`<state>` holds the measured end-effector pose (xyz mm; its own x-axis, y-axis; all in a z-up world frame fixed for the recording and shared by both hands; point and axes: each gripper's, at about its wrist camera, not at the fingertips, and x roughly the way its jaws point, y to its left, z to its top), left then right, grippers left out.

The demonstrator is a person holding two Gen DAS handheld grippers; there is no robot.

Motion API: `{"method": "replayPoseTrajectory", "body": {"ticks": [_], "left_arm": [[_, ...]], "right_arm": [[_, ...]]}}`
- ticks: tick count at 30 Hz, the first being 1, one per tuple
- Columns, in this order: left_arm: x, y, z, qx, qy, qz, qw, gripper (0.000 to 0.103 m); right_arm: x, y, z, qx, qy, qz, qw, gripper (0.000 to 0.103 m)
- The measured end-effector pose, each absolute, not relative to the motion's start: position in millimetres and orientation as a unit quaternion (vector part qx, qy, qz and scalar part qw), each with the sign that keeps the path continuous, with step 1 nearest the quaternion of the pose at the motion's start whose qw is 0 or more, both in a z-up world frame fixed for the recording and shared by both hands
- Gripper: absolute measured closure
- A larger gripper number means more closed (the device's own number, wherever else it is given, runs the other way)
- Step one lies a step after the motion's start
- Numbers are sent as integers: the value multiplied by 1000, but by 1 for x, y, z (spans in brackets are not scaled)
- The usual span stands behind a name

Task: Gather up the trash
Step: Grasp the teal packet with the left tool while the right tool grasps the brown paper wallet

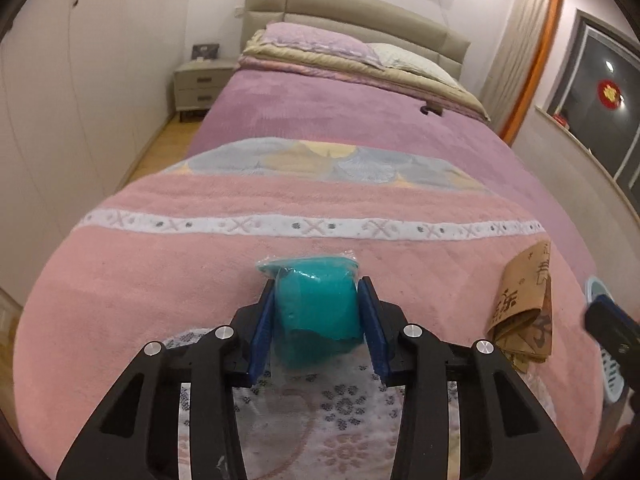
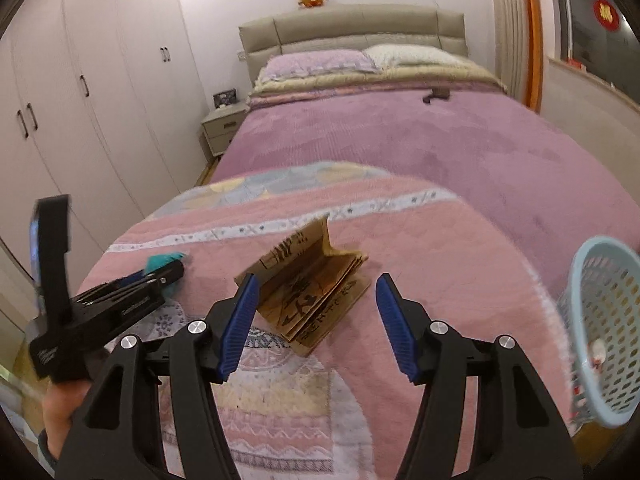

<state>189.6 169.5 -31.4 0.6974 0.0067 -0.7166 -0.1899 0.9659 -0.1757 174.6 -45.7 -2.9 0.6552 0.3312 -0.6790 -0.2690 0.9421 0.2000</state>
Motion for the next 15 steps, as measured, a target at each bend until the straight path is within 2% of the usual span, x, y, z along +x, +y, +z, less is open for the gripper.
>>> {"method": "replayPoseTrajectory", "body": {"ticks": [8, 14, 15], "left_arm": [[182, 179, -29, -142, 373, 67, 914, 65], [186, 179, -32, -146, 378, 60, 912, 65], [186, 178, -31, -142, 377, 61, 913, 65]], "right_arm": [[184, -30, 2, 69, 379, 174, 906, 46], [208, -10, -18, 73, 418, 166, 890, 46], [208, -10, -23, 73, 421, 163, 890, 49]]}}
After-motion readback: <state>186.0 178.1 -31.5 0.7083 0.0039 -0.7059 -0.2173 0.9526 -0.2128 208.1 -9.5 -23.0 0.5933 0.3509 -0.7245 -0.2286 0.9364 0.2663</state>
